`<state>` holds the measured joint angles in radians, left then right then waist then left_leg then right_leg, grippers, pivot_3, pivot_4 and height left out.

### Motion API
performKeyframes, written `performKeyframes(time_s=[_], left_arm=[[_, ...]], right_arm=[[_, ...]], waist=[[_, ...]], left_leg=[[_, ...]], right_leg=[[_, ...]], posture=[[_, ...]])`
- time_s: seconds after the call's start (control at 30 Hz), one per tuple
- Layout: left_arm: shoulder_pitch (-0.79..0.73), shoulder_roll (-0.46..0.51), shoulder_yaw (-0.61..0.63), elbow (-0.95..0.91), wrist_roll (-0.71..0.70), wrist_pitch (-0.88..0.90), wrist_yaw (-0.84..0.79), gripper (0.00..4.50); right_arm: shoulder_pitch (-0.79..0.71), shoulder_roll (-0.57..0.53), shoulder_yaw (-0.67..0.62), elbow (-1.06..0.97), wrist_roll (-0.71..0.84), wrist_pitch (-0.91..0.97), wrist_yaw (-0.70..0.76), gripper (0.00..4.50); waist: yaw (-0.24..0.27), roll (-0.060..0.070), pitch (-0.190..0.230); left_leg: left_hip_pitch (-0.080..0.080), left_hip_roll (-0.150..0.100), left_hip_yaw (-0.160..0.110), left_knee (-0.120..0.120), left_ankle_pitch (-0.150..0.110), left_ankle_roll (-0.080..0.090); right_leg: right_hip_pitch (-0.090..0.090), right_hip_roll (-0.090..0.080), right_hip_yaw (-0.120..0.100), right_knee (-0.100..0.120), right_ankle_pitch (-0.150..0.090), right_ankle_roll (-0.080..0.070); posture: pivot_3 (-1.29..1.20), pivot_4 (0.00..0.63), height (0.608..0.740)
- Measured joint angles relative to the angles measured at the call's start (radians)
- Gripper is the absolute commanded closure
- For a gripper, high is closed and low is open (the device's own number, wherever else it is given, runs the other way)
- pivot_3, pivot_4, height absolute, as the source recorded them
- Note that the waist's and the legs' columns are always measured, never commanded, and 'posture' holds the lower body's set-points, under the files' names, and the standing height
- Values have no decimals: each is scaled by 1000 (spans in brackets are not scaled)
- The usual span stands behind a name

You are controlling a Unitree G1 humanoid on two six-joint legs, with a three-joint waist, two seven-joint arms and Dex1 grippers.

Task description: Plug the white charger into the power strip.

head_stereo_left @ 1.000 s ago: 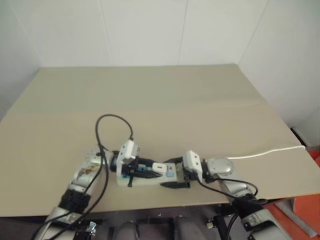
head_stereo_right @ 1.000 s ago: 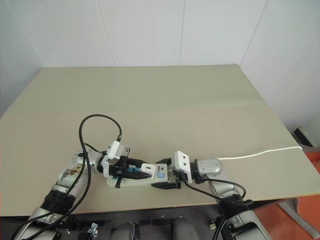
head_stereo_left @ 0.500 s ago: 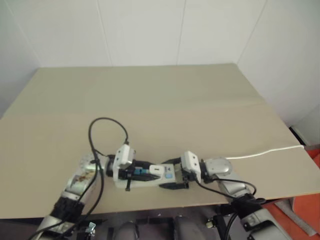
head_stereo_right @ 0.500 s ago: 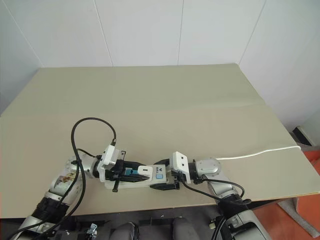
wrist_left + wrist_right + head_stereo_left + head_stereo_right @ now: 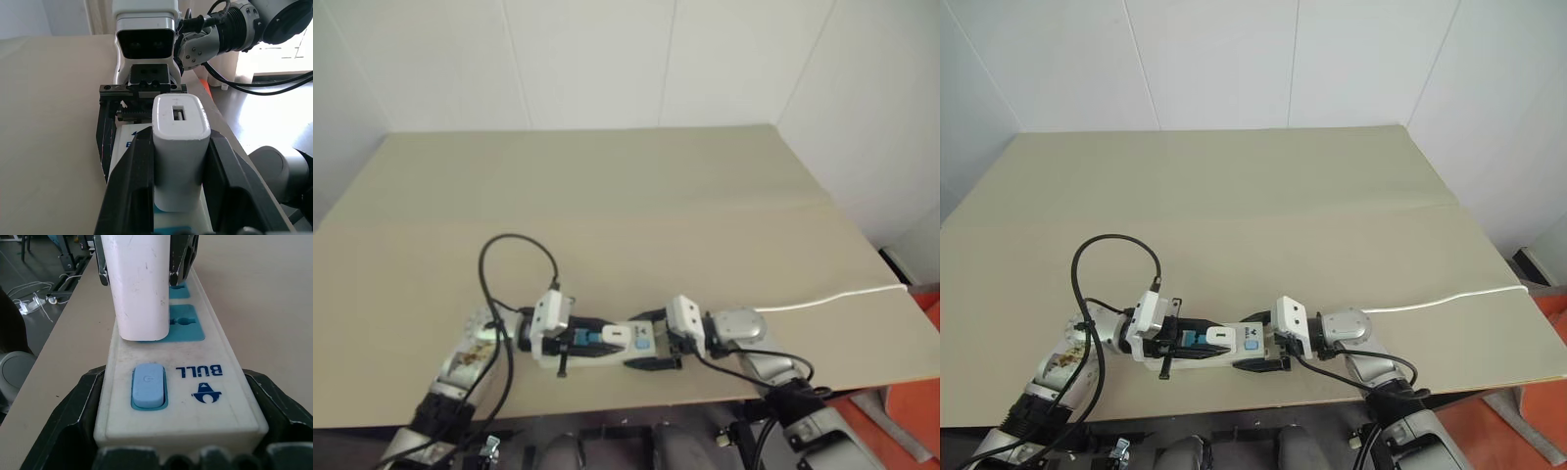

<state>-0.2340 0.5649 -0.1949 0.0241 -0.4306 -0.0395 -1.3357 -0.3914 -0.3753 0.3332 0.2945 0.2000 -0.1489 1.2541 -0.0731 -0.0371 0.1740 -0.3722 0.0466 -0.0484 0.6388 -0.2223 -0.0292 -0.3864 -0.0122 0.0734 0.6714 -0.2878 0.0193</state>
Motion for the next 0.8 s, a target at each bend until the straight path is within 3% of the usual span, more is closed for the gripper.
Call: performKeyframes(time_s=[0.8], left_arm=[[76, 24, 0, -57, -26, 19, 98, 3515]], right_arm=[[-12, 0, 14, 10, 6, 1, -2, 1051]], waist=[[0, 1, 0]], left_leg=[[3, 2, 2, -4, 0, 0]], right_leg=[[0, 3, 2, -1, 0, -3]], posture=[[0, 150, 740]])
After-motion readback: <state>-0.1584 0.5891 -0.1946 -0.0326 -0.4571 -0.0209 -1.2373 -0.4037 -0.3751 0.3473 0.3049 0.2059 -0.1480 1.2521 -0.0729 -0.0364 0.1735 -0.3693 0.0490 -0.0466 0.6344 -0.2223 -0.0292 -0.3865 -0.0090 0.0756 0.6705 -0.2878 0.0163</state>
